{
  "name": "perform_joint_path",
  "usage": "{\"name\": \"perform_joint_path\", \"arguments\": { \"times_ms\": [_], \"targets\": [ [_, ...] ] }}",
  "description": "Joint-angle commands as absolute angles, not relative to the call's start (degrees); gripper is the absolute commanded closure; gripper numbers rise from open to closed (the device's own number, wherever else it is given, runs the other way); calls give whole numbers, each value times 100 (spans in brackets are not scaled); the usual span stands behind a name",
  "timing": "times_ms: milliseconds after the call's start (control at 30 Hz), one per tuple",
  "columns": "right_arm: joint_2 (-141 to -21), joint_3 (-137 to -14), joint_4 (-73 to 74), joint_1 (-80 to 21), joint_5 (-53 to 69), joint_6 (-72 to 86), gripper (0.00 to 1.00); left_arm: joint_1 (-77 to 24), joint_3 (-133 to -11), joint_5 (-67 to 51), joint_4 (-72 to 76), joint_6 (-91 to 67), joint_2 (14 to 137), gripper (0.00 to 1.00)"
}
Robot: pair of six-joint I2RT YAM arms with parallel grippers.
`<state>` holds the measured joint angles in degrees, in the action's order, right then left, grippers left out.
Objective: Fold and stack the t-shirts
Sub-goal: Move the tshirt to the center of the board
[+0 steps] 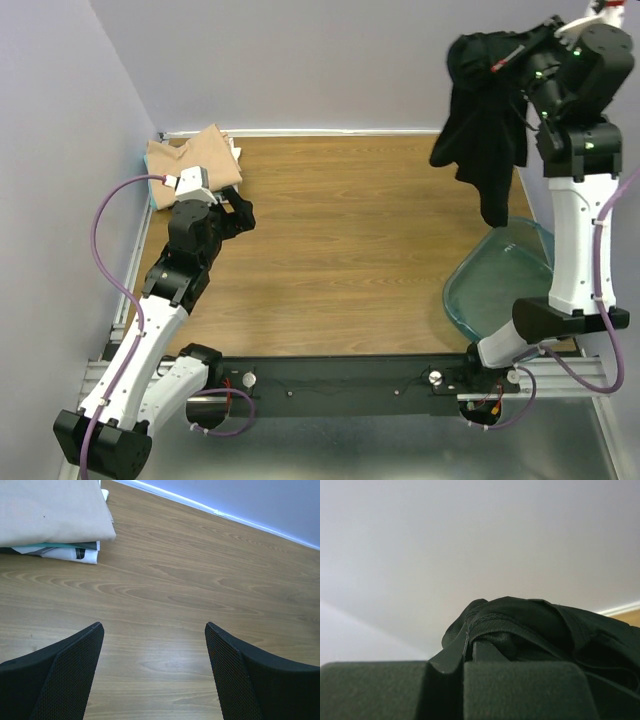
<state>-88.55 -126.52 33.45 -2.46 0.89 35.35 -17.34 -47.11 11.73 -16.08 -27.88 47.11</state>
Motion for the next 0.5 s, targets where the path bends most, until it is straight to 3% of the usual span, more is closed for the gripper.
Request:
{"name": "perform_joint_path", "arguments": {
  "times_ms": [0, 267, 467],
  "targets": [
    [-9149, -13139, 2874, -1044, -130, 3358, 100, -1758, -4614, 1107, -1679, -3014, 4553, 11],
    [-9729, -13351, 2777, -2363, -483, 3129, 100, -1758, -4518, 1151, -1793, -3094, 4447, 11],
    [-9686, -12333, 2751, -2540, -668, 3287, 99, -1758, -4605, 1204, -1811, -3032, 4526, 11]
  ]
}}
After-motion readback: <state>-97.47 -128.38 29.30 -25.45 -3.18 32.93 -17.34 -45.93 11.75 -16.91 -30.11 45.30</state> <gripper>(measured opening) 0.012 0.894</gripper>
